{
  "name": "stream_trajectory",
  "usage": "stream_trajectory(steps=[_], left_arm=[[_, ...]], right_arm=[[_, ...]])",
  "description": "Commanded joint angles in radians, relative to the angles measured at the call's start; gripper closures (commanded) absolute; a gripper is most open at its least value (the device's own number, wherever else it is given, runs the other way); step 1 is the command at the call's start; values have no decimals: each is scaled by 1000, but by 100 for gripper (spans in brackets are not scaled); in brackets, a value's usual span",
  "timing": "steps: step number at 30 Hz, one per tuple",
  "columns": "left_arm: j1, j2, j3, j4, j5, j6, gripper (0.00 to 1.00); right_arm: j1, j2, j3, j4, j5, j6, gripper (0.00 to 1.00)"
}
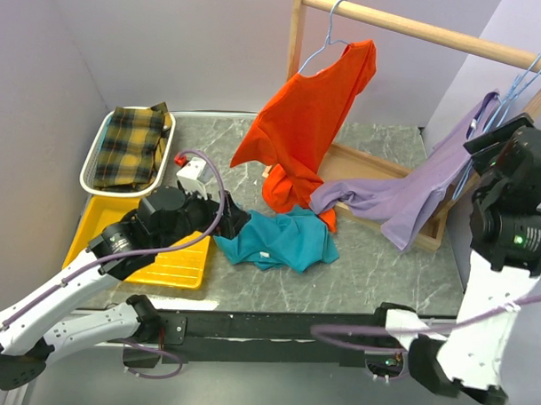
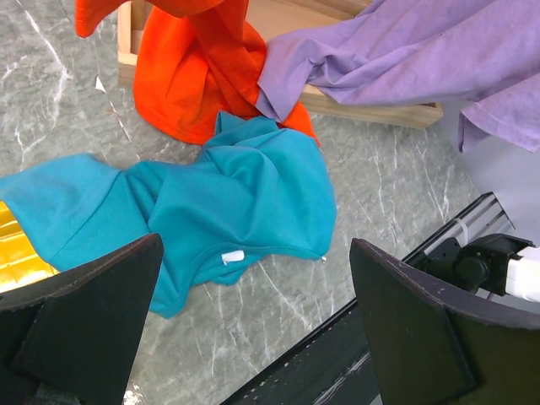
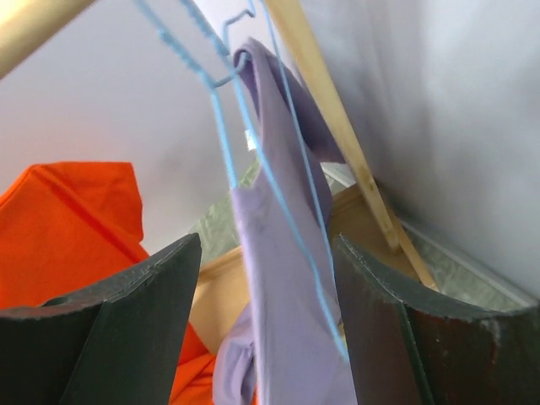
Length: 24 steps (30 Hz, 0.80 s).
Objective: Place the t-shirt on the hanger
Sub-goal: Pick up the hanger from the clothesline.
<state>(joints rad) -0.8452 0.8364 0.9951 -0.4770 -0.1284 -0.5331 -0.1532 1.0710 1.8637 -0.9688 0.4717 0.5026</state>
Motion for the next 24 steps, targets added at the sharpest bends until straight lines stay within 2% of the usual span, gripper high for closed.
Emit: stream_trajectory(steps=[1,3,7,15,24], left_arm=[[14,-22,11,9,4,35,1],[18,-26,5,6,-4,39,1],[44,-25,-4,11,12,50,1],[107,-7,-19,28,76,56,1],[141,20,-21,37,96,61,1]], right_arm=[[-204,38,3,44,-347,-10,29],[-271,44,-14,61,-459,-9,30],[-362,49,-31,79,-505,-12,30],[-367,56,-109,127,-455,-6,30],[-367,107,-81,154,-404,7,33]])
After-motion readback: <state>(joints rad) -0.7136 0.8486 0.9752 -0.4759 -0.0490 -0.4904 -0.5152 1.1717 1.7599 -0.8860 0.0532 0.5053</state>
